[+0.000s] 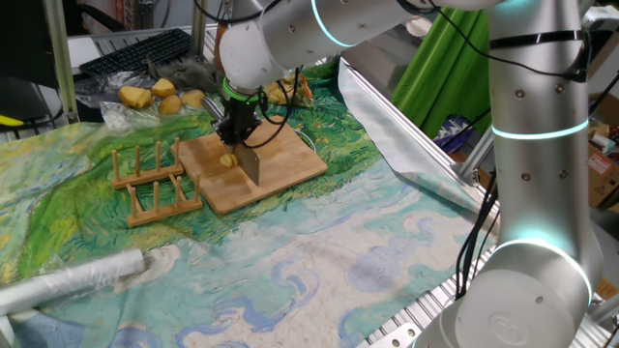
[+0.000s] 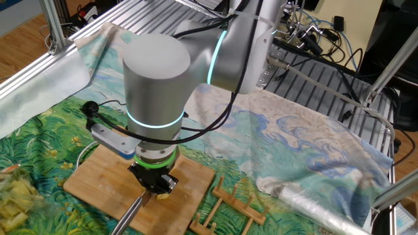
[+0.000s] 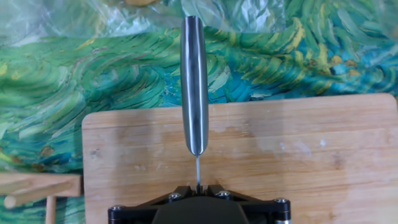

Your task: Chop the potatoes

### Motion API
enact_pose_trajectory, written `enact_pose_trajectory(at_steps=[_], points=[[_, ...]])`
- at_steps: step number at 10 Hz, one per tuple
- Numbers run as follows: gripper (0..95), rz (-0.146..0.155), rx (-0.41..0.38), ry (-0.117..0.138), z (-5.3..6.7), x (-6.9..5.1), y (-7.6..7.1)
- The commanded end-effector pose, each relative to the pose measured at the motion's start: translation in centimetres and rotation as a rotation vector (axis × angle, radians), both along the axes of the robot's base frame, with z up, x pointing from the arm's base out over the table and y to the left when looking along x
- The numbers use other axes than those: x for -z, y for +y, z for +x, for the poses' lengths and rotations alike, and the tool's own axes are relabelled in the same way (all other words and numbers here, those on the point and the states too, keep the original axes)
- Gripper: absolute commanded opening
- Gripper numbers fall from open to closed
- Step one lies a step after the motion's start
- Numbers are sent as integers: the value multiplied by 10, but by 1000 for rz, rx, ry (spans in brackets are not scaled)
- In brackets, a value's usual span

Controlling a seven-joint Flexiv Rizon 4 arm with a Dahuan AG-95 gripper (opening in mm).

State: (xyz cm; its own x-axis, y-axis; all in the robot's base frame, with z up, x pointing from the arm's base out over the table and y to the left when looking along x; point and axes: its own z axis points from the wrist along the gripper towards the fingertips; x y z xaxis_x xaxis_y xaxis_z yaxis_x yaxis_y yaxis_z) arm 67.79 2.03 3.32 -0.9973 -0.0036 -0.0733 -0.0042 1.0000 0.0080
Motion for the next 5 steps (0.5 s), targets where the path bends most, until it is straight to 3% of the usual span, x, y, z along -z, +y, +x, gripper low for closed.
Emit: enact_pose_trajectory(at_steps=[1,2,3,5], points=[[0,19,-2,-2,4,-5,4],[0,20,-6,-4,4,-5,4],[0,-25,-26,-18,4,-5,4],[0,-23,-26,-13,4,-5,4]])
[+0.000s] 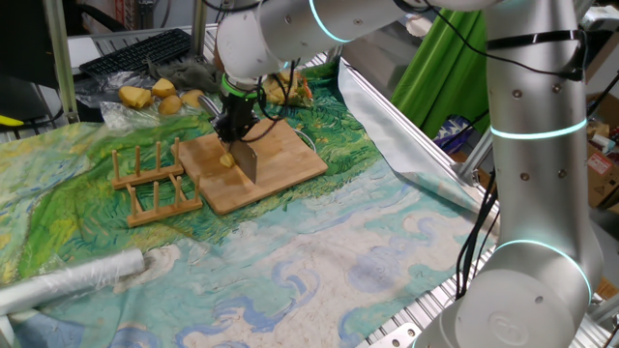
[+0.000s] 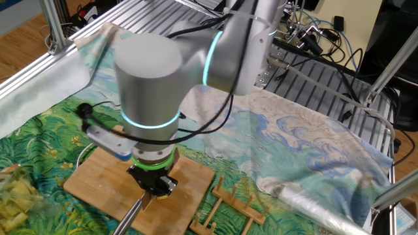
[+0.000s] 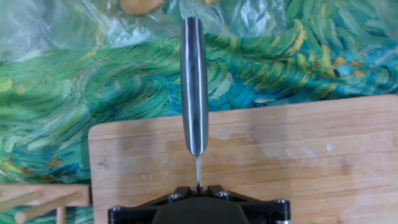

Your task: Chop the potatoes

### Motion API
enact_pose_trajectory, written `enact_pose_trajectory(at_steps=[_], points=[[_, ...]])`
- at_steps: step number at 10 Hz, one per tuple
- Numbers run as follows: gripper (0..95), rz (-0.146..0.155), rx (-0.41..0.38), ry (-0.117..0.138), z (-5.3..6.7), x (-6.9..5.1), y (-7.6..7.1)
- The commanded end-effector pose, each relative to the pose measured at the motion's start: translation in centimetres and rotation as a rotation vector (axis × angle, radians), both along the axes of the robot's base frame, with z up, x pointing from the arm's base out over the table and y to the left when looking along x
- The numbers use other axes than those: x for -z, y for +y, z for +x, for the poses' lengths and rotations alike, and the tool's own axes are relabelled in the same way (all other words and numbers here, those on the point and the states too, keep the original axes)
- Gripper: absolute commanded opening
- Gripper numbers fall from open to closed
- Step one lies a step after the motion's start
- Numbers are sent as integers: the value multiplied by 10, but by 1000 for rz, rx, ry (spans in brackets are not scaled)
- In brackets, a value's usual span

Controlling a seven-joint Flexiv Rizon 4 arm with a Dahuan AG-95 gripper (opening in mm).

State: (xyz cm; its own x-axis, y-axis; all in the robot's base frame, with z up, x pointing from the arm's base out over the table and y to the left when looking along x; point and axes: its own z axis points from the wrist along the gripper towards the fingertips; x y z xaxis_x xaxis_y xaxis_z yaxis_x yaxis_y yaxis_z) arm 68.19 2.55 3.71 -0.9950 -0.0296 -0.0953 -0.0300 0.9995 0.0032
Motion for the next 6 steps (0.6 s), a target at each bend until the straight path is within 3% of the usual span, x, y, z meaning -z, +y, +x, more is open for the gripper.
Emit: enact_pose_trajectory(at_steps=[1,4,6], points=[[0,-16,2,8,0,-3,-2],[0,2,6,9,0,-10,-3],[0,-2,-6,10,0,-17,-7]])
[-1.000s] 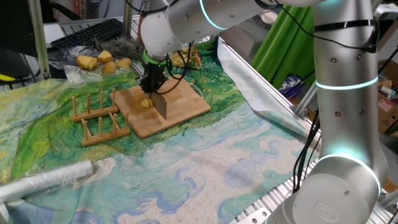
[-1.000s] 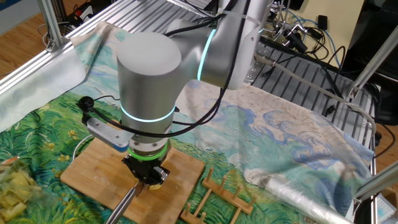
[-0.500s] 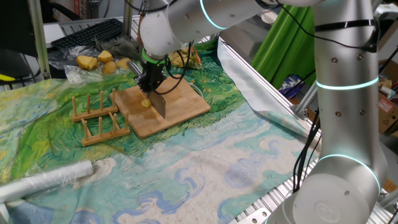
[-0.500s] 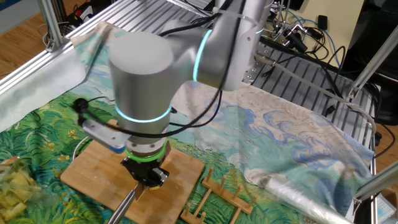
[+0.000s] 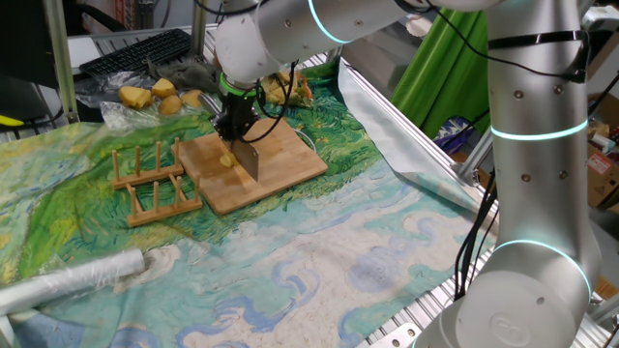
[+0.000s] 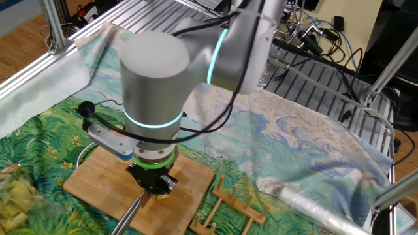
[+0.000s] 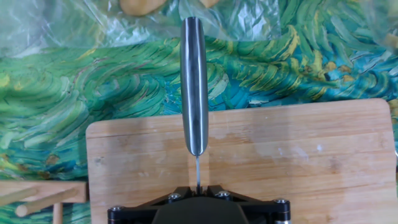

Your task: Chop the potatoes

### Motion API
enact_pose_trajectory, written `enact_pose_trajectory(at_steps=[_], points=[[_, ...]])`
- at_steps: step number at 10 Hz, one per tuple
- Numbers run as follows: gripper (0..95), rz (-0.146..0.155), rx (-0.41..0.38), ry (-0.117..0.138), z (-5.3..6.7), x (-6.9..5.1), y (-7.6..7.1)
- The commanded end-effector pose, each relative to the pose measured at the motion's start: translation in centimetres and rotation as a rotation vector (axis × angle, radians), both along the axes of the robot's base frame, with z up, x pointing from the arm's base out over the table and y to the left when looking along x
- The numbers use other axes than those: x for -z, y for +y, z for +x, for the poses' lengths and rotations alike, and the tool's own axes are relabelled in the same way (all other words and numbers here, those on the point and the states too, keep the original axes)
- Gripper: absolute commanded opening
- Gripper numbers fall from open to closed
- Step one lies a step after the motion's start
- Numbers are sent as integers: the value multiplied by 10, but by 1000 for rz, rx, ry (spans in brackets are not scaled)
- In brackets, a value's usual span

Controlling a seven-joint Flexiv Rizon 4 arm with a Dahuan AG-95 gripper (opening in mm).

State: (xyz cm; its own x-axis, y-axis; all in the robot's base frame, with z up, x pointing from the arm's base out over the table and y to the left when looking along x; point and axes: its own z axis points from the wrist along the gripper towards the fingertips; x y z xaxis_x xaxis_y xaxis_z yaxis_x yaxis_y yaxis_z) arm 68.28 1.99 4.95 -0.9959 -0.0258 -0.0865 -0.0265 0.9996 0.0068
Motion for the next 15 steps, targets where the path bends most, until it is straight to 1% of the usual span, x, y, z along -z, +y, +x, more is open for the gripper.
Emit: enact_pose_trajectory(at_steps=[1,4,8,9,10,12,13,14,15], points=[[0,-7,-16,1,-2,-8,-3],[0,-17,-34,-5,-5,-14,-7],[0,-17,-32,-4,-5,-13,-7],[0,-19,-34,-3,-5,-9,-8],[0,-17,-35,-3,-5,-3,-9],[0,-12,-26,-6,-5,18,-9],[0,-10,-17,-6,-3,24,-6],[0,-16,-14,-6,-2,27,-5],[0,-24,-14,3,-1,29,-4]])
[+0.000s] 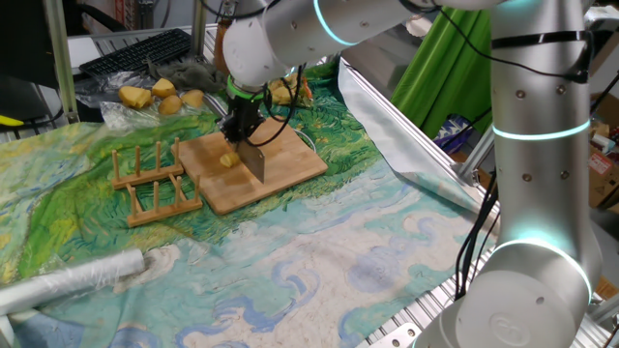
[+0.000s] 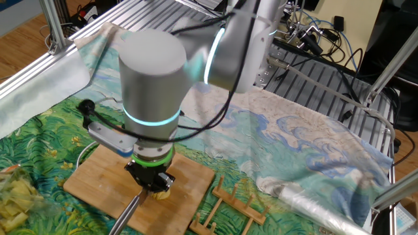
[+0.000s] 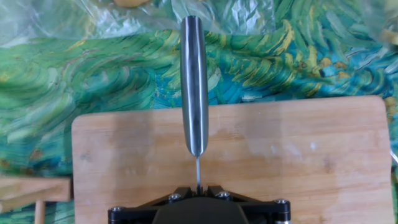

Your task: Chop the potatoes

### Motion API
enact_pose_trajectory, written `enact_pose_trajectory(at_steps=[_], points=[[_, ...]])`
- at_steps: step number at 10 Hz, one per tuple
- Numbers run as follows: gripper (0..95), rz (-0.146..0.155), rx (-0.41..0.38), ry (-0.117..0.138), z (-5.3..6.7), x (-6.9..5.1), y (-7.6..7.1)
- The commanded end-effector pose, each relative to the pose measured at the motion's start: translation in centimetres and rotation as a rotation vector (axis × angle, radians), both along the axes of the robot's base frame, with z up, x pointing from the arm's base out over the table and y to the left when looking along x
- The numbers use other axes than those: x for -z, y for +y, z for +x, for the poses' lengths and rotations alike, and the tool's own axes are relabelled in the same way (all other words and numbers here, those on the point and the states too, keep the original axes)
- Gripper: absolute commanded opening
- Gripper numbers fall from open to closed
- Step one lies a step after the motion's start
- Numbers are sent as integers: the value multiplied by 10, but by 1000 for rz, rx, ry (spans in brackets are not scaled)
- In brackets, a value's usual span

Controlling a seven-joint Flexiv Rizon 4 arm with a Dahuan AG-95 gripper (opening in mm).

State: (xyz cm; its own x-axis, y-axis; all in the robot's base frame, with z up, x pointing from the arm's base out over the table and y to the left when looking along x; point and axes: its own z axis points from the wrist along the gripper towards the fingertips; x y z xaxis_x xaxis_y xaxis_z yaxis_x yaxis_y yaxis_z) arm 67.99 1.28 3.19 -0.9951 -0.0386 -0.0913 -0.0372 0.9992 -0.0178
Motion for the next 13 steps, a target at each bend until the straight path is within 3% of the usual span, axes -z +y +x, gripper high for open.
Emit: enact_pose_trajectory(at_steps=[1,4,6,13], points=[[0,0,-2,3,2,11,3],[0,-8,-14,9,1,3,1],[0,3,-25,17,3,-12,0],[0,5,-37,13,0,-22,-5]])
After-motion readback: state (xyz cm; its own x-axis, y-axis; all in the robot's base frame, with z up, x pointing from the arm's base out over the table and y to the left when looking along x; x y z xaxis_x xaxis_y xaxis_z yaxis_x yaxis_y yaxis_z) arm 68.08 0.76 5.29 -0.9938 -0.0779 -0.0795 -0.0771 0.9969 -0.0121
